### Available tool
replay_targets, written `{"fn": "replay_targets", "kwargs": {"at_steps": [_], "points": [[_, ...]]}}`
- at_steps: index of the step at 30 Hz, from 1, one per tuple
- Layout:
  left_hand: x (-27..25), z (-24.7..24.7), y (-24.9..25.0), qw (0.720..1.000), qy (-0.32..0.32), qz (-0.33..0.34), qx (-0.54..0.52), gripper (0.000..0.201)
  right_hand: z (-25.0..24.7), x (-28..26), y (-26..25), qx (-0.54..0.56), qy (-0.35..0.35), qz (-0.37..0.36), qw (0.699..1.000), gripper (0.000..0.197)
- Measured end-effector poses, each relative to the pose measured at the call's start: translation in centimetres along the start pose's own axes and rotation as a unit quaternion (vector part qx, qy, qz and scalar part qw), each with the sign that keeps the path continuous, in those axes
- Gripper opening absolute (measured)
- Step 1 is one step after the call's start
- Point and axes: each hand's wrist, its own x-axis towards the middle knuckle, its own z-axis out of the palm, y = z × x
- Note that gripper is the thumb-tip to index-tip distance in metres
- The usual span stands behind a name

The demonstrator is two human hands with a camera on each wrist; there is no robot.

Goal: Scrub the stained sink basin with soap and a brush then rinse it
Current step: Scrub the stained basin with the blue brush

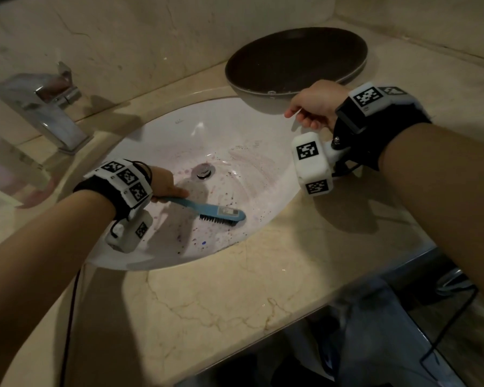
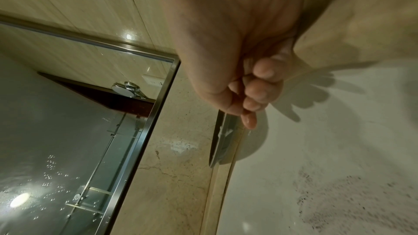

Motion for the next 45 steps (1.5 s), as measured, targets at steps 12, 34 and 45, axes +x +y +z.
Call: {"fn": "replay_targets", "kwargs": {"at_steps": [12, 34, 45], "points": [[-0.2, -0.5, 0.7, 0.992, 0.075, -0.004, -0.104, 0.061, 0.1, -1.4, -0.5, 0.039, -0.012, 0.017, 0.999, 0.029], [-2.6, 1.3, 0.5, 0.99, 0.037, 0.014, -0.133, 0.049, 1.7, -5.3, 1.0, 0.131, -0.024, 0.05, 0.99, 0.032], [0.1, 1.3, 1.6, 0.992, 0.014, 0.007, -0.127, 0.058, 1.6, -5.3, 0.8, 0.068, -0.025, 0.033, 0.997, 0.019]]}}
